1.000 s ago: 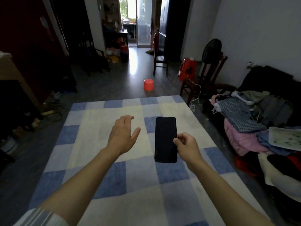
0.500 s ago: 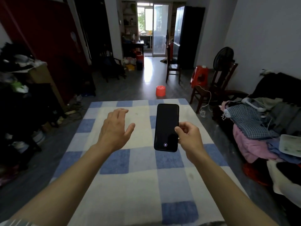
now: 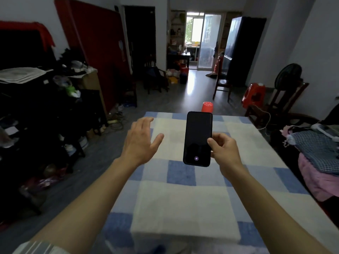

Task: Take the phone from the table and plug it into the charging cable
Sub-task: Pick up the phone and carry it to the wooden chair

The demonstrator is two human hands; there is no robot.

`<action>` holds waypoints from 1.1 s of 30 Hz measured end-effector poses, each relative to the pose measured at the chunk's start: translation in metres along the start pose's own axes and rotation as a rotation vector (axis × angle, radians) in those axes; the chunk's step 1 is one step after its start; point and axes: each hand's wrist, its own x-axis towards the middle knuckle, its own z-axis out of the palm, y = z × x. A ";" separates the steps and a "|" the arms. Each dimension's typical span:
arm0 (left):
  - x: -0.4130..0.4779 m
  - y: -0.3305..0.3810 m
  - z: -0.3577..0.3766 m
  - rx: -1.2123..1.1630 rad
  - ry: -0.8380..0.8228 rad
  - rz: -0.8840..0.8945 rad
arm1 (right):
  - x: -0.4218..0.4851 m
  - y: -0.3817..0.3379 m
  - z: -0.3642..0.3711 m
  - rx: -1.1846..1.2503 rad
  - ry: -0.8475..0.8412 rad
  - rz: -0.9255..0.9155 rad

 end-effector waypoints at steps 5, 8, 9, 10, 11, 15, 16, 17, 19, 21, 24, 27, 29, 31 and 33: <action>-0.027 -0.092 -0.056 -0.015 -0.012 -0.011 | -0.042 -0.005 0.103 0.000 -0.028 0.041; -0.034 -0.136 -0.081 -0.032 -0.026 -0.026 | -0.061 -0.009 0.155 -0.016 -0.043 0.054; -0.036 -0.149 -0.087 -0.034 -0.022 -0.033 | -0.064 -0.011 0.170 -0.025 -0.055 0.059; -0.035 -0.162 -0.092 -0.038 -0.015 -0.038 | -0.065 -0.013 0.186 -0.033 -0.067 0.059; -0.034 -0.175 -0.096 -0.043 -0.008 -0.042 | -0.064 -0.016 0.201 -0.041 -0.081 0.059; -0.022 -0.229 -0.103 -0.054 -0.004 -0.068 | -0.047 -0.019 0.261 -0.052 -0.106 0.058; -0.017 -0.243 -0.103 -0.051 -0.005 -0.070 | -0.041 -0.018 0.277 -0.045 -0.108 0.057; -0.011 -0.257 -0.103 -0.044 -0.006 -0.072 | -0.034 -0.017 0.292 -0.035 -0.108 0.059; 0.004 -0.286 -0.101 -0.024 -0.014 -0.074 | -0.016 -0.016 0.322 -0.003 -0.110 0.060; 0.024 -0.312 -0.098 -0.005 -0.033 -0.064 | 0.005 -0.016 0.349 0.031 -0.124 0.048; 0.063 -0.344 -0.094 0.007 -0.056 -0.076 | 0.040 -0.018 0.386 0.044 -0.128 0.057; 0.098 -0.373 -0.087 0.021 -0.058 -0.065 | 0.072 -0.015 0.420 0.047 -0.123 0.061; 0.121 -0.392 -0.081 0.008 -0.050 -0.080 | 0.093 -0.016 0.440 0.030 -0.104 0.056; 0.142 -0.411 -0.073 -0.001 -0.070 -0.091 | 0.112 -0.016 0.455 0.026 -0.076 0.060; 0.165 -0.428 -0.064 -0.010 -0.105 -0.079 | 0.132 -0.016 0.470 0.029 -0.060 0.050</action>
